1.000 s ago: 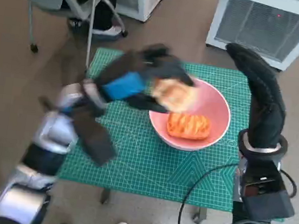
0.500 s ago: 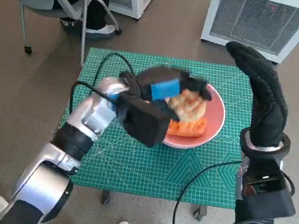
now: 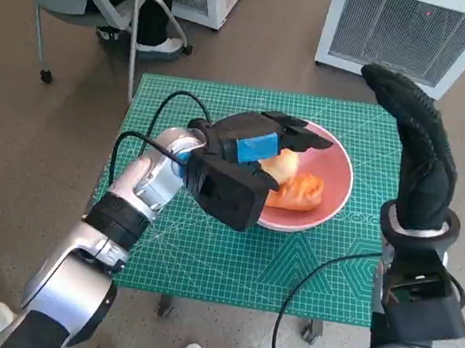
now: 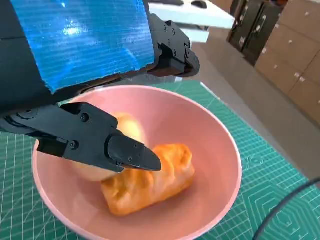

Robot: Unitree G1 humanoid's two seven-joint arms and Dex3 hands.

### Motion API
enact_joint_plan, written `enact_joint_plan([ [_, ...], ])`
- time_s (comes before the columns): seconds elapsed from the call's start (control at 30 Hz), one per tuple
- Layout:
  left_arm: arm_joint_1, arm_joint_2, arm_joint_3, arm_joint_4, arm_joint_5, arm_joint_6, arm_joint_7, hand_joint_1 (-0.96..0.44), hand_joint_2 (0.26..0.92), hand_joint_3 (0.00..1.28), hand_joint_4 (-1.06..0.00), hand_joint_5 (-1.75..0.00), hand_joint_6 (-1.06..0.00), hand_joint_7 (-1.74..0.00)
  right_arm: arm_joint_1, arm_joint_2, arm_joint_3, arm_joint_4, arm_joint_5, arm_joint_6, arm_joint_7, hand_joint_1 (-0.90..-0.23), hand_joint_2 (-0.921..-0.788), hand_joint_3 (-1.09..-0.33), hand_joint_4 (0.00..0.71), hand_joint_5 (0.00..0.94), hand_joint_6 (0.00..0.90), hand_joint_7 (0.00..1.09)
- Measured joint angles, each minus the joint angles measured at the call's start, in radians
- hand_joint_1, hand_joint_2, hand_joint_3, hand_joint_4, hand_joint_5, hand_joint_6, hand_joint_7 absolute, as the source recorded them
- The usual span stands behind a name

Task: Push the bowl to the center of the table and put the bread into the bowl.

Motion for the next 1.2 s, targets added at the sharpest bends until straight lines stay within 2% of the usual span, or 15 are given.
enact_joint_plan([
  [0.17,0.001,0.007,0.054,-0.001,-0.065,-0.047,0.004,-0.3,0.921,0.05,-0.14,0.0,-0.31,-0.03,0.002,-0.001,-0.001,-0.012,0.0,0.005,0.0,-0.578,-0.921,-0.754,0.295,0.001,0.0,0.72],
  [0.47,0.02,-0.012,0.231,-0.022,-0.308,-0.161,0.015,-0.32,0.921,0.2,-0.2,-0.03,-0.32,-0.03,0.002,-0.003,-0.002,-0.036,0.002,0.024,0.0,-0.584,-0.921,-0.75,0.296,0.001,0.002,0.71],
  [0.63,0.076,-0.056,0.322,-0.121,-0.47,-0.159,0.015,-0.36,0.921,0.32,-0.23,-0.03,-0.32,-0.04,0.0,-0.005,-0.002,-0.052,0.007,0.037,0.0,-0.564,-0.921,-0.751,0.292,0.0,0.0,0.7],
  [0.83,0.151,-0.121,0.392,-0.219,-0.621,-0.157,0.014,-0.37,0.921,0.38,-0.24,-0.04,-0.33,-0.06,-0.007,-0.008,-0.002,-0.065,0.032,0.062,0.001,-0.55,-0.921,-0.752,0.291,0.0,0.0,0.7],
  [0.93,0.189,-0.149,0.411,-0.256,-0.669,-0.146,0.013,-0.36,0.921,0.39,-0.25,-0.04,-0.33,-0.07,-0.012,-0.009,-0.001,-0.076,0.033,0.075,0.001,-0.55,-0.921,-0.751,0.29,0.0,0.0,0.69],
  [1.0,0.213,-0.166,0.418,-0.283,-0.693,-0.139,0.012,-0.36,0.921,0.4,-0.24,-0.06,-0.16,-0.43,-0.014,-0.009,-0.001,-0.085,0.032,0.082,0.001,-0.552,-0.921,-0.751,0.287,0.0,0.0,0.69],
  [1.03,0.223,-0.172,0.42,-0.294,-0.7,-0.136,0.011,-0.35,0.921,0.4,-0.23,-0.06,-0.1,-0.54,-0.014,-0.009,-0.001,-0.088,0.032,0.086,0.001,-0.551,-0.921,-0.751,0.286,0.0,0.0,0.69],
  [1.13,0.248,-0.182,0.422,-0.331,-0.722,-0.122,0.0,-0.33,0.921,0.41,-0.23,-0.07,-0.03,-0.68,-0.015,-0.009,0.0,-0.098,0.031,0.095,0.0,-0.549,-0.921,-0.752,0.282,0.0,0.0,0.69],
  [1.2,0.258,-0.182,0.425,-0.354,-0.737,-0.106,-0.013,-0.31,0.921,0.4,-0.22,-0.07,-0.02,-0.71,-0.015,-0.009,0.0,-0.101,0.03,0.097,0.0,-0.548,-0.921,-0.753,0.281,0.0,0.0,0.69],
])
